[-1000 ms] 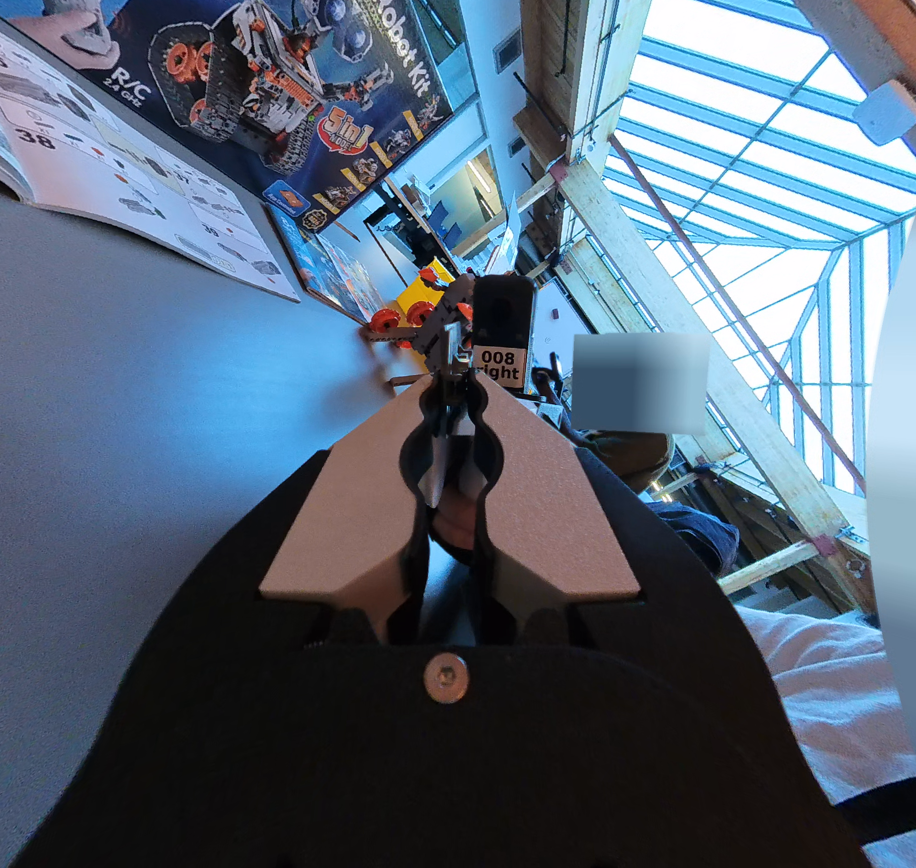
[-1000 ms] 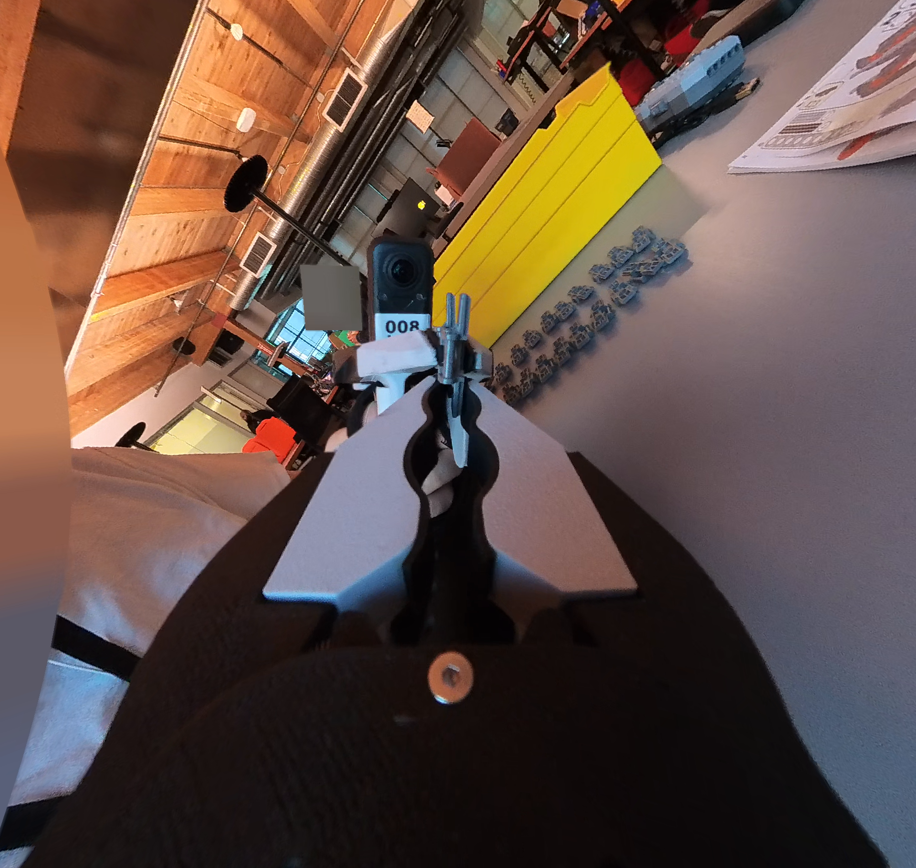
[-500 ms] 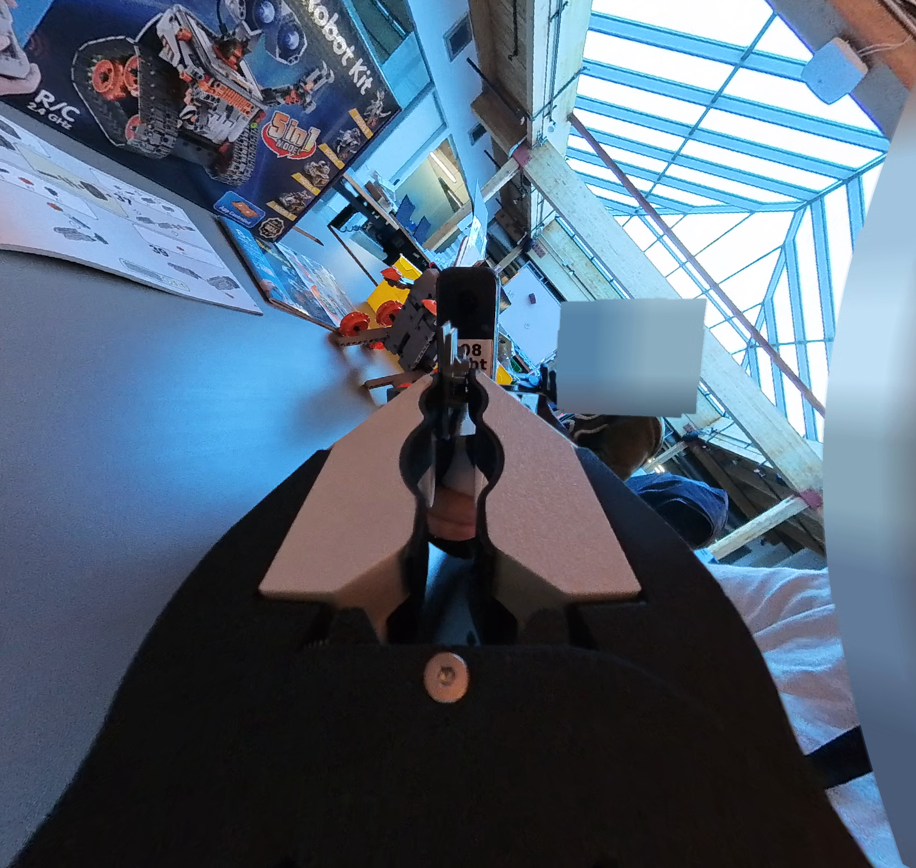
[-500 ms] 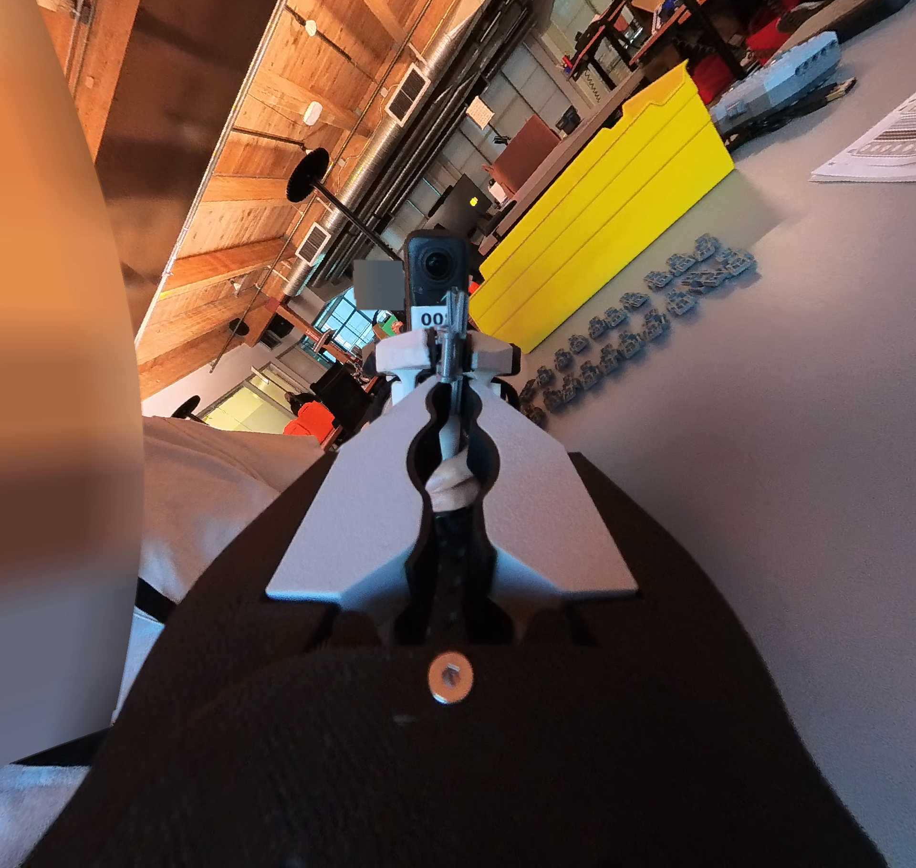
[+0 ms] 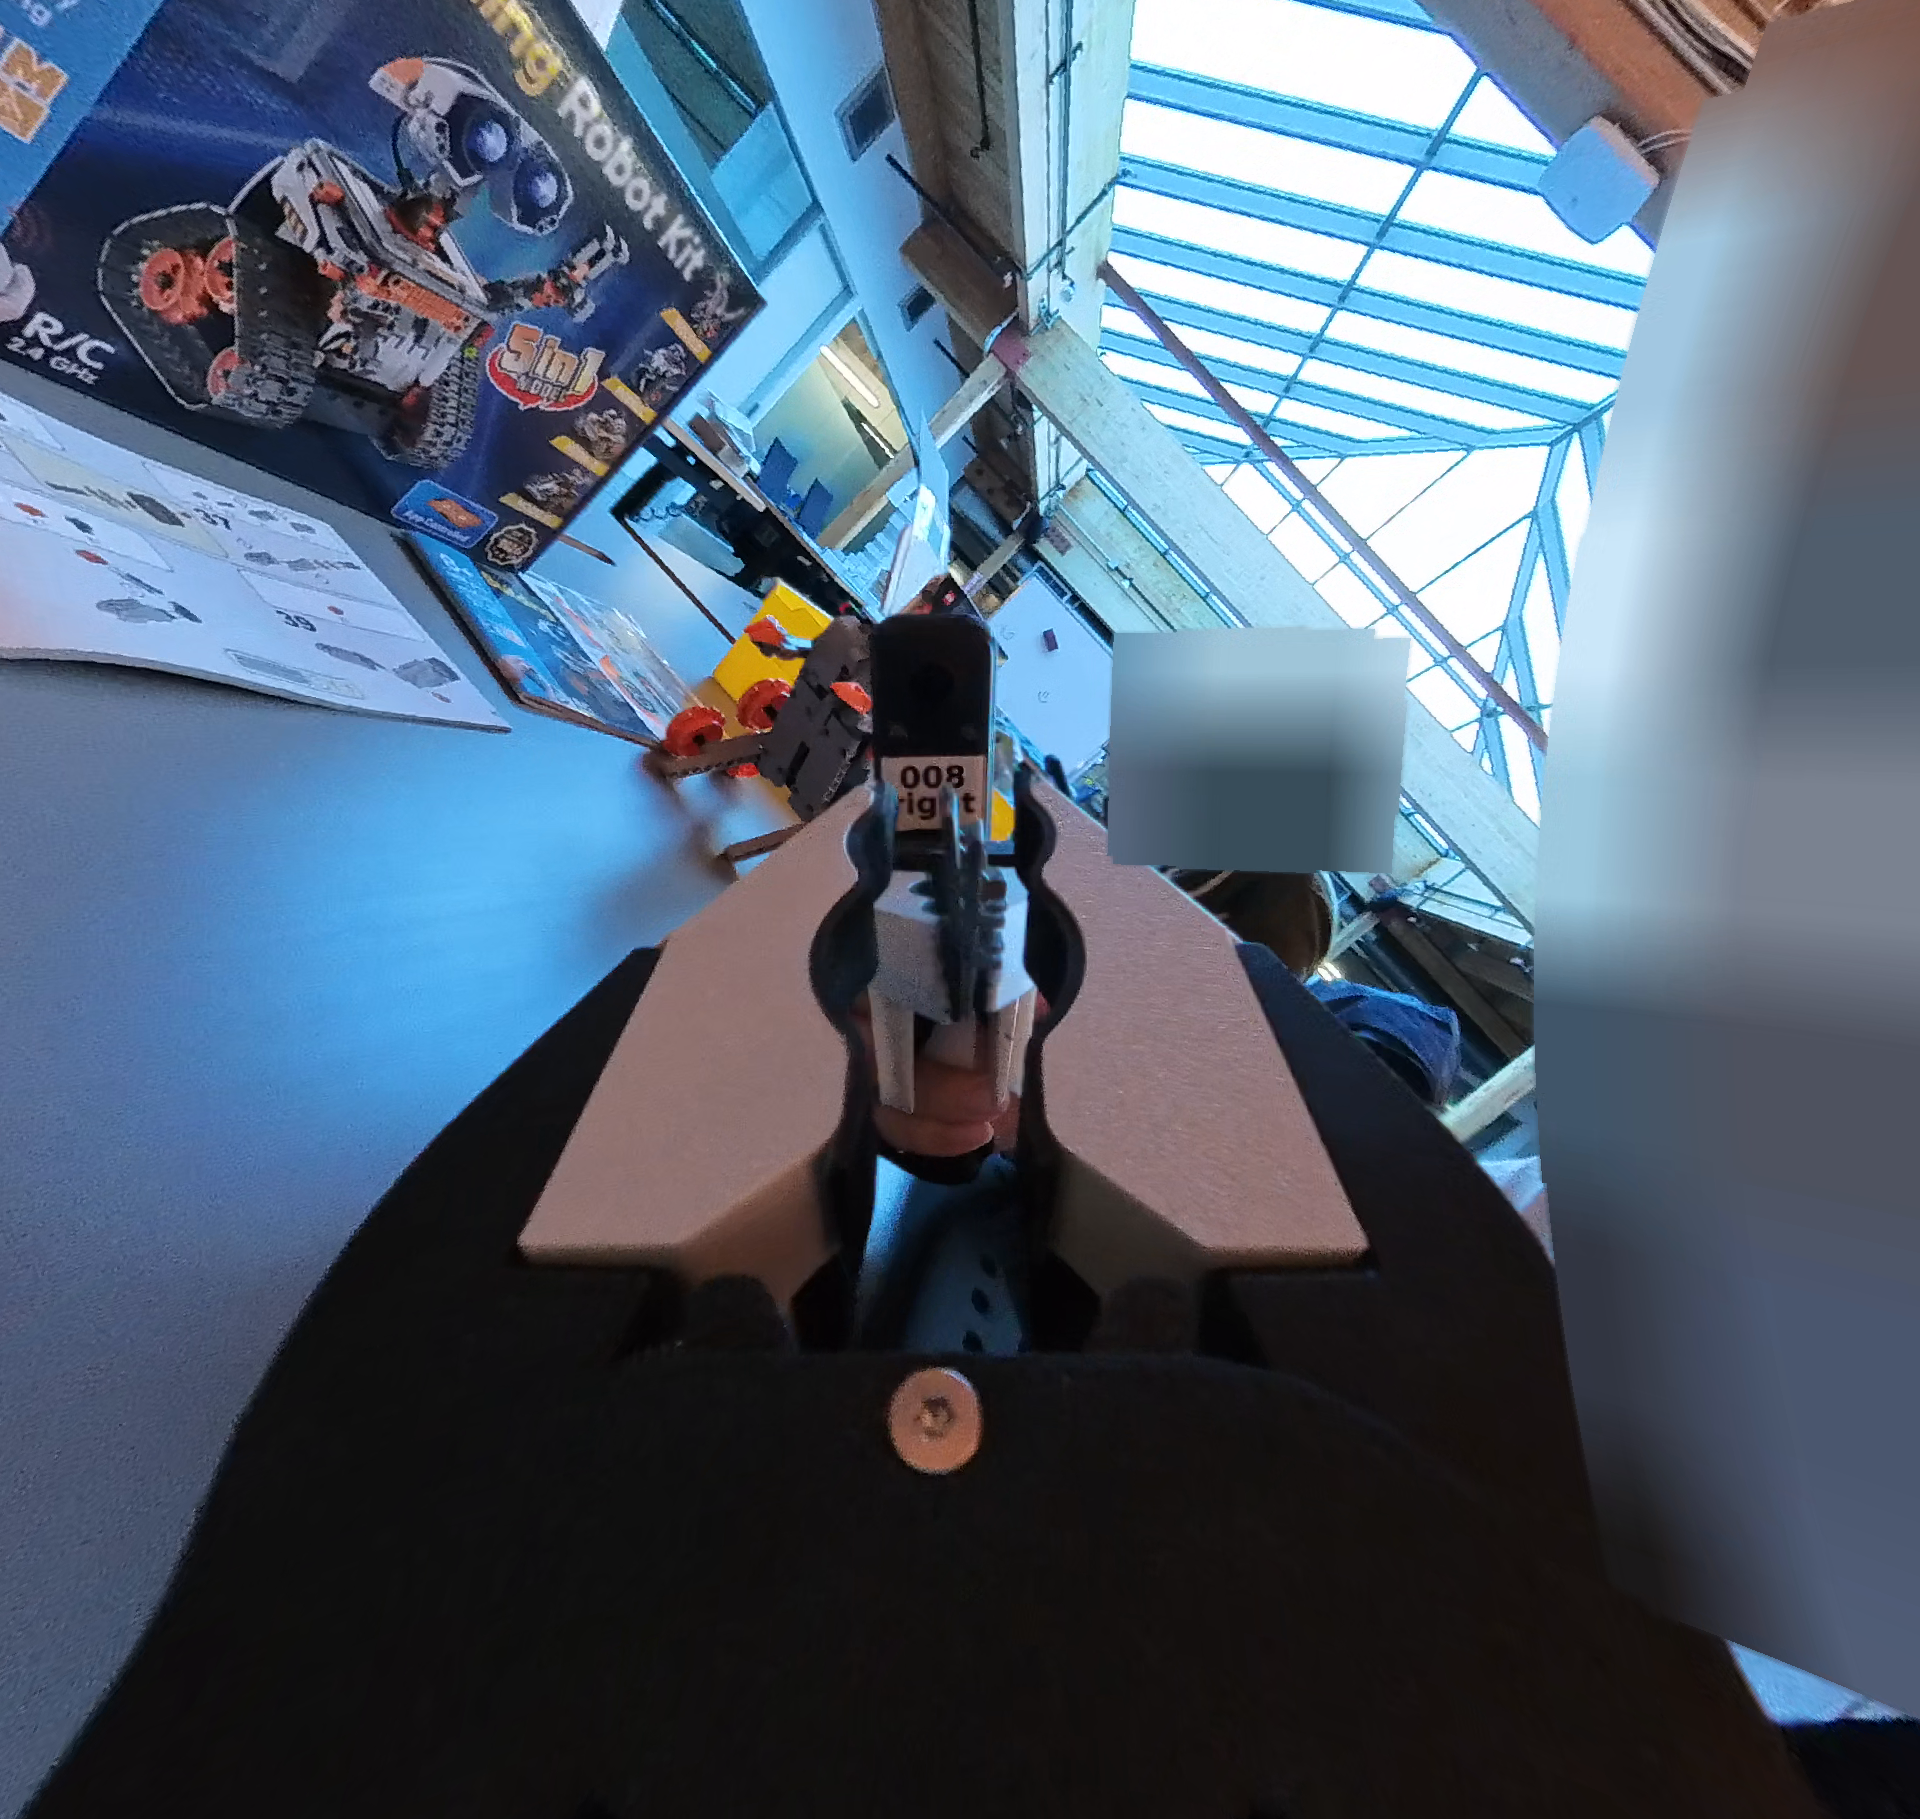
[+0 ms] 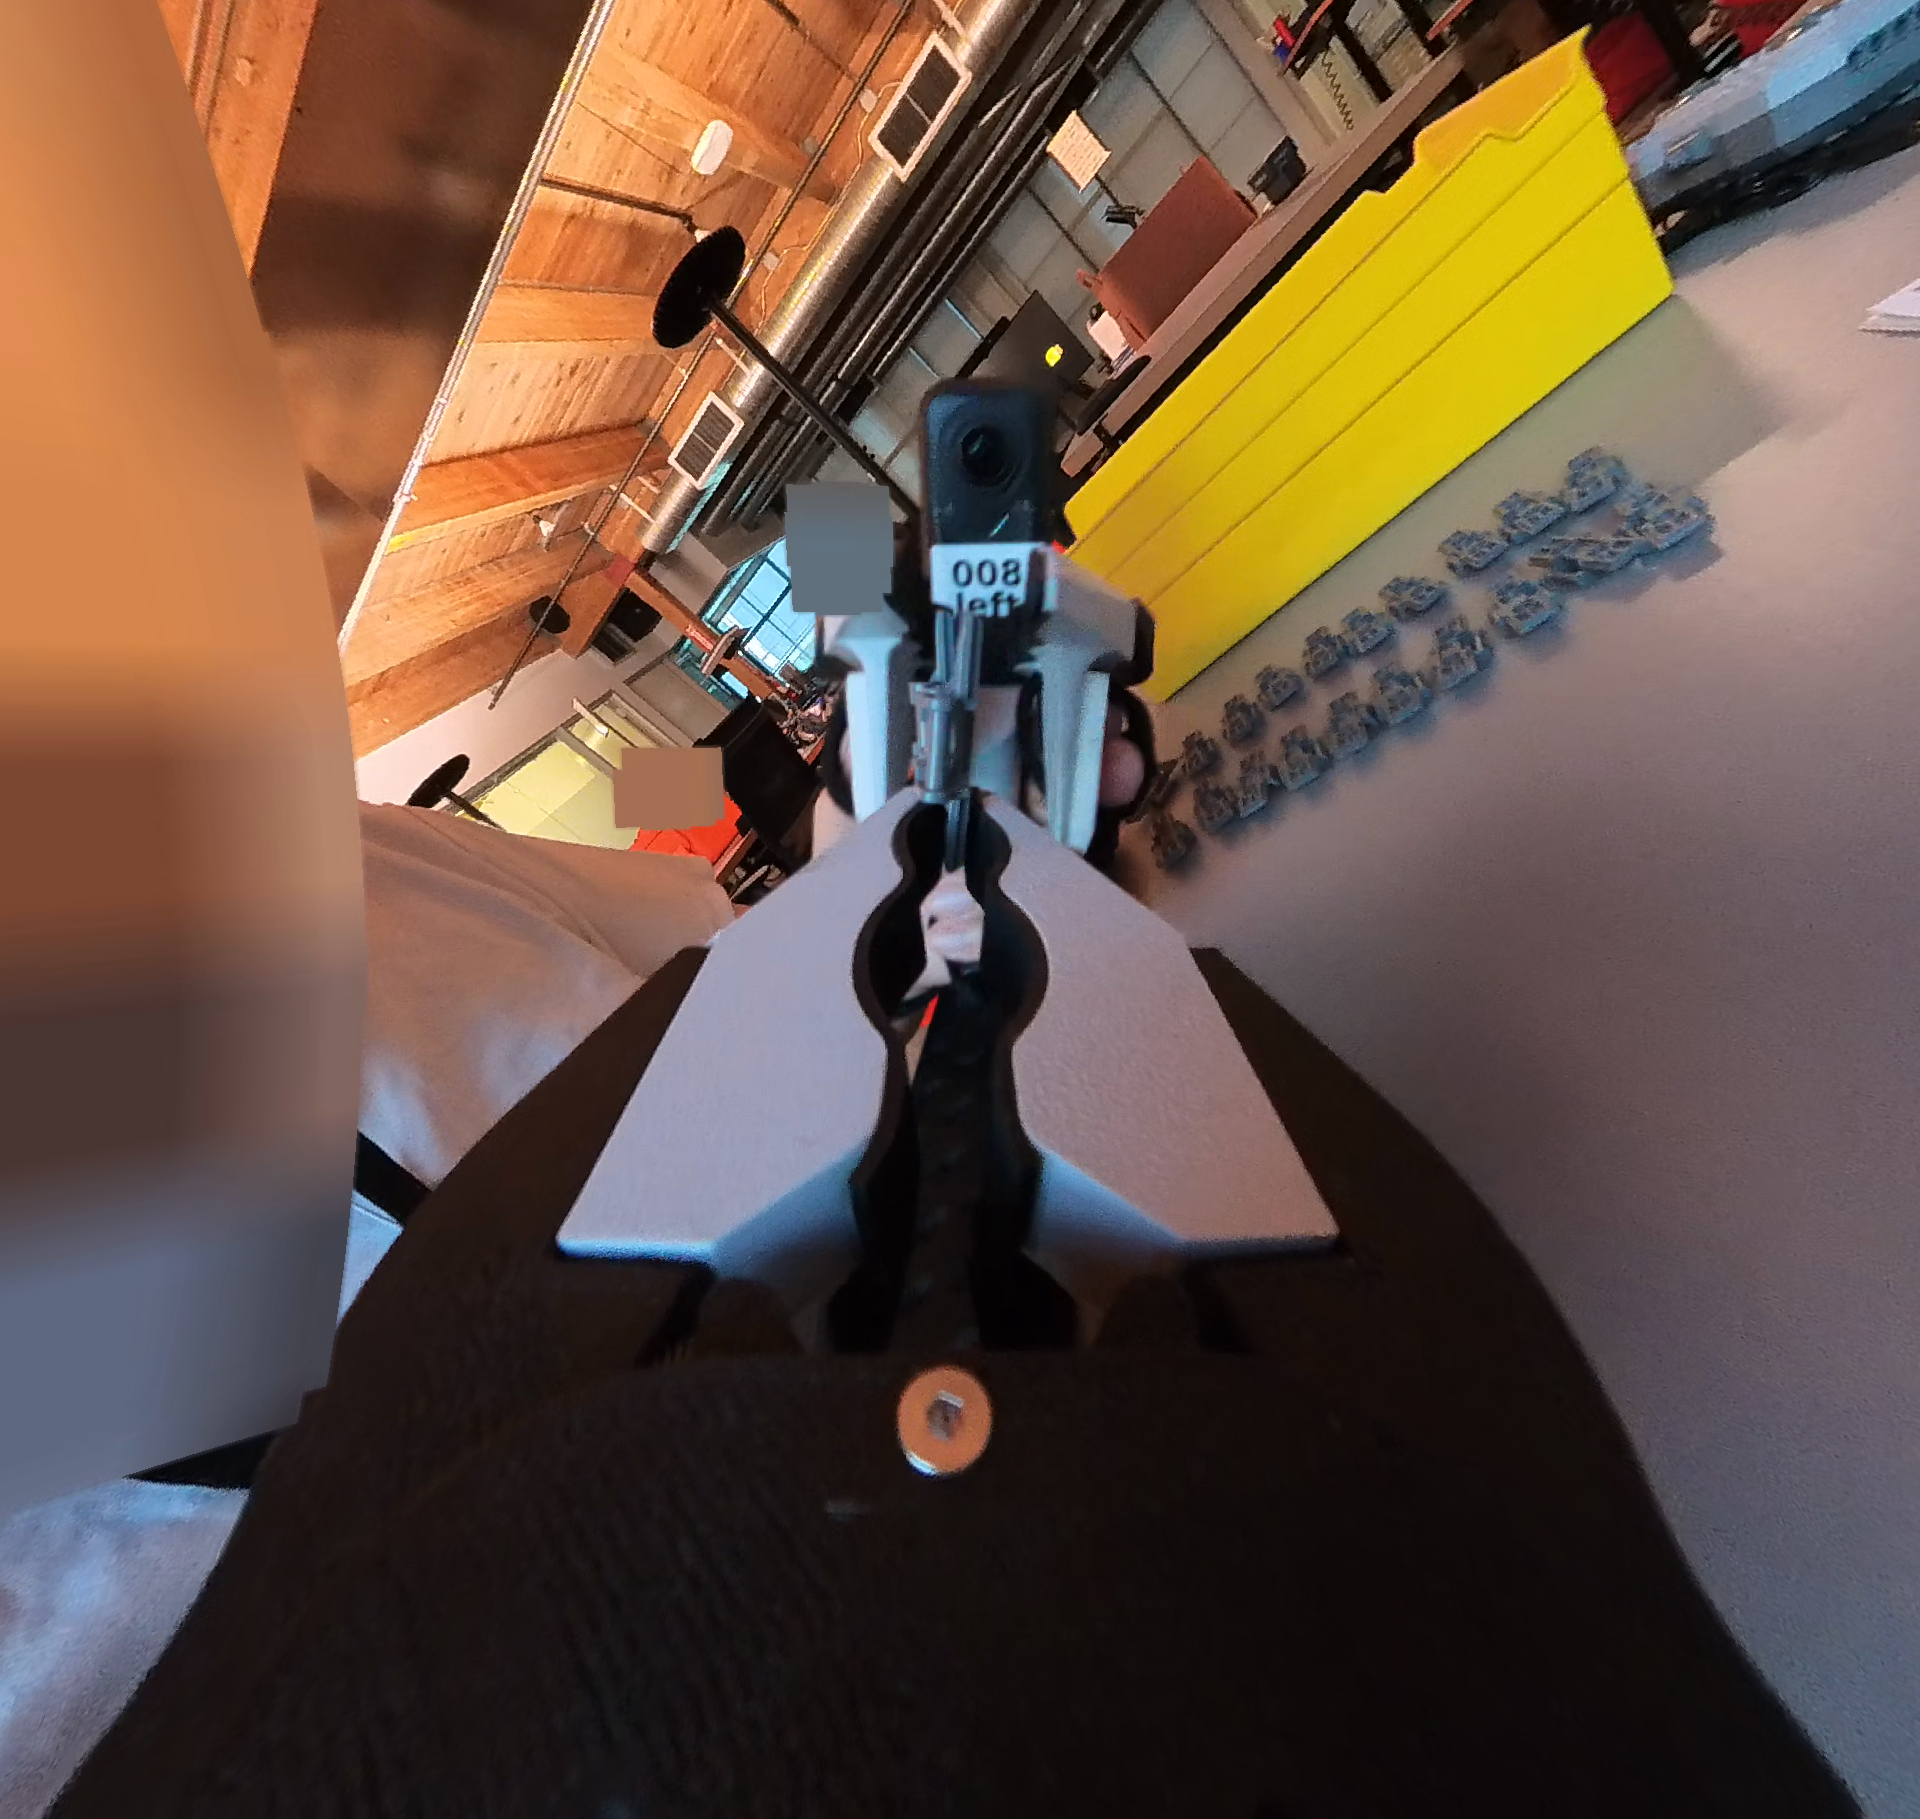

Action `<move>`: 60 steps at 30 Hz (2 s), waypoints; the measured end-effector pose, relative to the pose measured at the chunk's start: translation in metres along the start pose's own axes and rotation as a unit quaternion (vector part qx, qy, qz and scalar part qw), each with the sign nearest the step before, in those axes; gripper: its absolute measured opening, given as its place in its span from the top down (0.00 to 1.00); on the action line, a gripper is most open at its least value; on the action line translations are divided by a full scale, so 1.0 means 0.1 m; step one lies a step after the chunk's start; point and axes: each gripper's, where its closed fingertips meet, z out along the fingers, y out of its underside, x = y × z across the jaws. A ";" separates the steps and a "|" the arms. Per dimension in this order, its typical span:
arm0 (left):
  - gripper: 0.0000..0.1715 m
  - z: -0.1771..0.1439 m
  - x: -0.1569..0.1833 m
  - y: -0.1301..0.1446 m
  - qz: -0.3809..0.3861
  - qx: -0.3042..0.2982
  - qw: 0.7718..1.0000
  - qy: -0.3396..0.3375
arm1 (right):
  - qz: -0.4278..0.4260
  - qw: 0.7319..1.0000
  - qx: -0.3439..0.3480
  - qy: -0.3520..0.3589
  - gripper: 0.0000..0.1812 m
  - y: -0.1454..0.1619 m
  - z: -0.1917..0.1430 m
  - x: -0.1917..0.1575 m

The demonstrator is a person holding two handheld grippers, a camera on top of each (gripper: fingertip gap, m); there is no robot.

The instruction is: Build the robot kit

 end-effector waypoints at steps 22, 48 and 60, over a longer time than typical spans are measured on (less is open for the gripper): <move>0.95 -0.07 0.06 0.31 0.059 -0.162 0.984 0.036 | -0.031 0.998 -0.049 0.019 1.00 0.12 0.02 0.01; 0.96 -0.08 -0.03 0.28 0.085 -0.107 0.991 -0.008 | -0.074 0.996 -0.022 0.047 0.91 0.02 0.02 0.05; 0.96 -0.05 0.03 0.28 0.066 -0.092 0.993 0.013 | -0.117 0.990 -0.034 0.066 0.96 0.00 -0.01 0.01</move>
